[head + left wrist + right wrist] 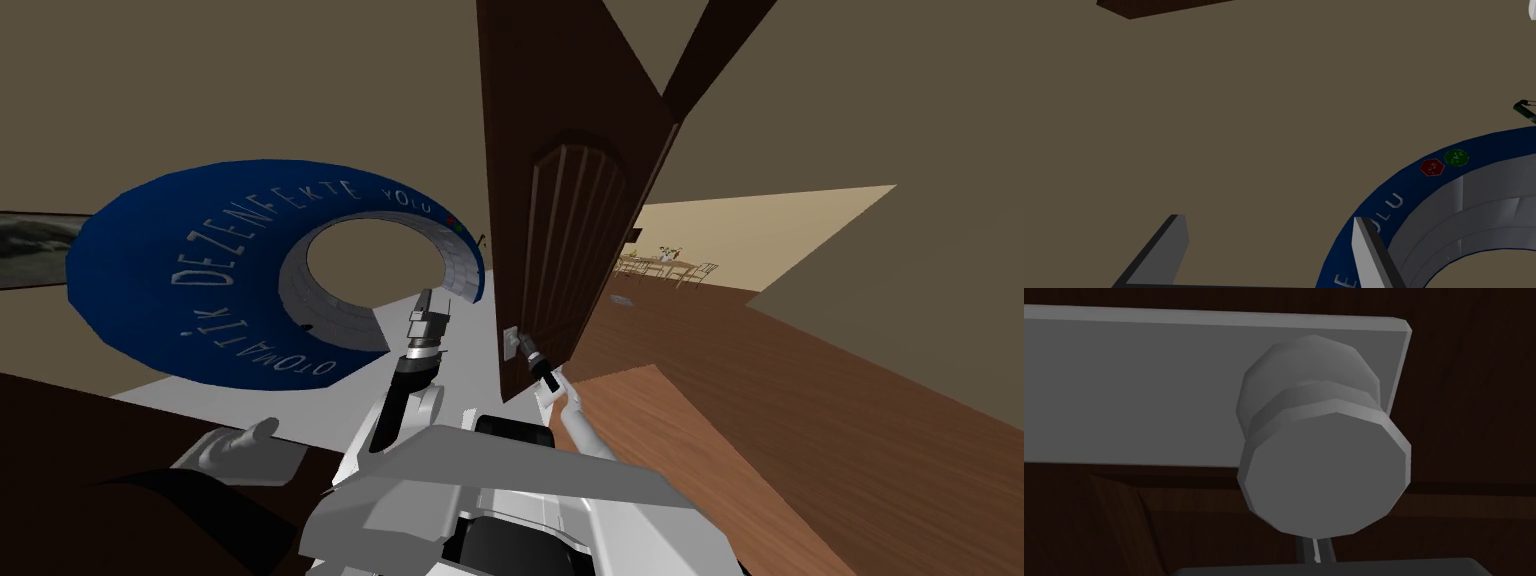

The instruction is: Push the door open

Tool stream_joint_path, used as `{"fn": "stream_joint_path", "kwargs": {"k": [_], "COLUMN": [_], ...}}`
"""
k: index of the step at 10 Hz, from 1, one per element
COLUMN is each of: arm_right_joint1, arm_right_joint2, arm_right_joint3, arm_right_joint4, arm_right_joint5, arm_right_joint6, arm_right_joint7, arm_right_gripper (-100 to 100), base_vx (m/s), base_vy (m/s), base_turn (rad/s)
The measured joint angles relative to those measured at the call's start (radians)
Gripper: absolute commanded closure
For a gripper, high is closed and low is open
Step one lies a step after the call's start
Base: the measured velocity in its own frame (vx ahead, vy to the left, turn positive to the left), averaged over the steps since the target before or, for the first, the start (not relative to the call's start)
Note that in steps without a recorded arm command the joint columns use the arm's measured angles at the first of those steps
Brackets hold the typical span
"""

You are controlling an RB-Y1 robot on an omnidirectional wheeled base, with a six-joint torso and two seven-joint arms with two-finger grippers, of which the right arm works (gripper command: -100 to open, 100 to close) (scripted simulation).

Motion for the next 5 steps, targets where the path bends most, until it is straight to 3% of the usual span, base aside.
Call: {"fn": "stream_joint_path", "kwargs": {"k": [3, 5], "arm_right_joint1": [0.007, 0.009], "arm_right_joint2": [-0.005, -0.003], "arm_right_joint3": [0.013, 0.022], "arm_right_joint4": [-0.016, -0.023], "arm_right_joint5": [-0.003, -0.005], "arm_right_joint6": [0.005, 0.008], "arm_right_joint7": [-0.011, -0.020], "arm_right_gripper": [-100, -100], "base_vx": [-0.162, -0.222], "base_vy": [-0.090, -0.097], "base_turn": [0.001, -0.013]}}
